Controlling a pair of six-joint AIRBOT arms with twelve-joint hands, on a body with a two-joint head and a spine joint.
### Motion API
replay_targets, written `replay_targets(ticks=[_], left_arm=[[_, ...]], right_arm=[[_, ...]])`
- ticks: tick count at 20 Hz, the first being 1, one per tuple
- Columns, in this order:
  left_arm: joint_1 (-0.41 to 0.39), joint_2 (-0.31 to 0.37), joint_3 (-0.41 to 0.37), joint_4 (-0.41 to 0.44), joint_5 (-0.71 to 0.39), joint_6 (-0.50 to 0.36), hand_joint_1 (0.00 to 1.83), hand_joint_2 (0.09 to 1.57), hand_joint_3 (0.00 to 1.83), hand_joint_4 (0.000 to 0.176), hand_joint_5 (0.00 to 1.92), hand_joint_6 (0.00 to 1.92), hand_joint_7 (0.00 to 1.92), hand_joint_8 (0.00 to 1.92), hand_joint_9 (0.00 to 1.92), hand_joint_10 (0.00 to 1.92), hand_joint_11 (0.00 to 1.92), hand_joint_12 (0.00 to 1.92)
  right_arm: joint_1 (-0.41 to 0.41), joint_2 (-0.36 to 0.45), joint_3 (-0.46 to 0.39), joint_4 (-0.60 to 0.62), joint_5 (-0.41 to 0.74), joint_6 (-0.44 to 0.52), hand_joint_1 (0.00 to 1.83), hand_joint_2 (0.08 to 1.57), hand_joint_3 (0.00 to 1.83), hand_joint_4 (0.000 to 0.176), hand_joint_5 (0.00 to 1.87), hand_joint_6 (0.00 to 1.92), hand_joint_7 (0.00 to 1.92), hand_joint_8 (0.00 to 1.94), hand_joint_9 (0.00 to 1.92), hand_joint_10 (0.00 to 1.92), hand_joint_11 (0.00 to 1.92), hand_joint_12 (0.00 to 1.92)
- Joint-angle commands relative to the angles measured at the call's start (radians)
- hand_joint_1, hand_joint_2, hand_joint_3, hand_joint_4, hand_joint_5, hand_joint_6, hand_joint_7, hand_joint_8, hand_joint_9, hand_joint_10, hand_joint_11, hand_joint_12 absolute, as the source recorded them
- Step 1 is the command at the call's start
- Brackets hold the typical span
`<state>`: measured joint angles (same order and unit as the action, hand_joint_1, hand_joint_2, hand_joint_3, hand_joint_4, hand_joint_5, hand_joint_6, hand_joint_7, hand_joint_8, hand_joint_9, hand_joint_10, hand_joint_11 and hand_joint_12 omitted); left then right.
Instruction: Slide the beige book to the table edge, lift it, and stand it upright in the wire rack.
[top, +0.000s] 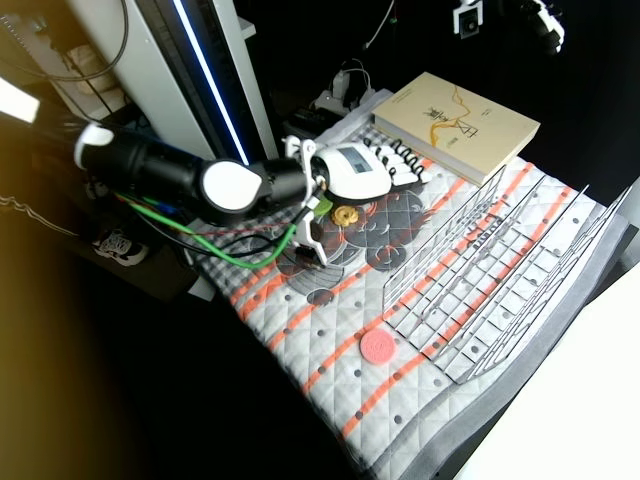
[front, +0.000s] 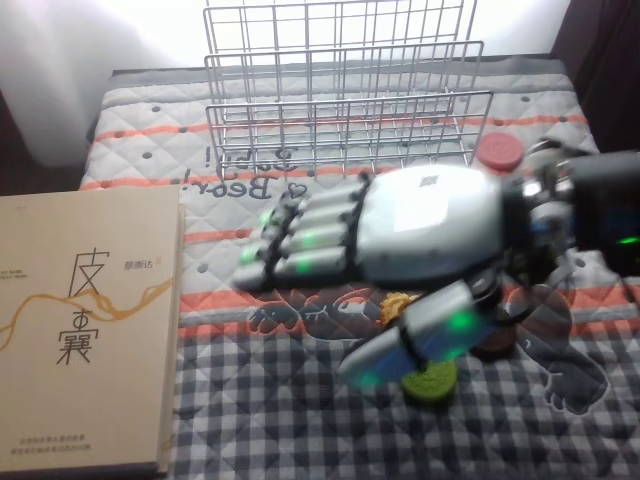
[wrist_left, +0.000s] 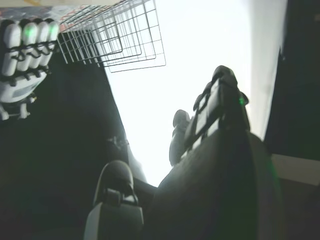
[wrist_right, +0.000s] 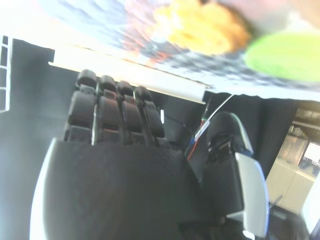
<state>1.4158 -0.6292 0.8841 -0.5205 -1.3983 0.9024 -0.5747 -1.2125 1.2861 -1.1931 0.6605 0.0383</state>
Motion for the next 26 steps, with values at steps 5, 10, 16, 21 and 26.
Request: replay_targets(ticks=[5,10,16,21,26], left_arm=[[0.001,-0.098,0.189,-0.010,0.047,-0.321,0.61,0.98,0.00,0.089,0.20,0.00,0.10,0.00,0.15,0.00,0.01,0.48],[-0.003,-0.149,0.282,0.026,0.179,-0.452,0.60,0.83,0.00,0.148,0.07,0.00,0.03,0.00,0.29,0.00,0.00,1.00],[-0.025,-0.240,0.381,0.094,0.349,-0.578,0.55,0.86,0.00,0.121,0.03,0.00,0.00,0.00,0.18,0.00,0.00,1.05],[-0.132,-0.298,0.458,0.220,0.521,-0.615,0.52,0.82,0.00,0.165,0.00,0.00,0.00,0.00,0.09,0.01,0.00,0.63],[-0.195,-0.359,0.523,0.297,0.612,-0.674,0.50,0.85,0.00,0.176,0.00,0.00,0.00,0.00,0.09,0.01,0.00,0.86]], right_arm=[[0.000,0.093,-0.061,0.313,0.157,-0.185,0.00,1.31,0.03,0.000,0.00,0.00,0.00,0.00,0.00,0.00,0.00,0.00],[-0.053,0.192,-0.126,0.623,0.315,-0.420,0.05,1.32,0.00,0.013,0.00,0.00,0.00,0.00,0.01,0.00,0.05,0.02],[-0.175,0.298,-0.200,0.836,0.496,-0.549,0.44,1.19,0.00,0.024,0.17,0.01,0.11,0.01,0.07,0.01,0.08,0.04],[-0.205,0.328,-0.216,0.900,0.540,-0.589,0.30,1.27,0.01,0.000,0.19,0.01,0.11,0.01,0.08,0.01,0.07,0.05],[-0.247,0.338,-0.224,0.948,0.576,-0.604,0.34,1.31,0.00,0.000,0.32,0.00,0.25,0.00,0.16,0.00,0.00,0.31]])
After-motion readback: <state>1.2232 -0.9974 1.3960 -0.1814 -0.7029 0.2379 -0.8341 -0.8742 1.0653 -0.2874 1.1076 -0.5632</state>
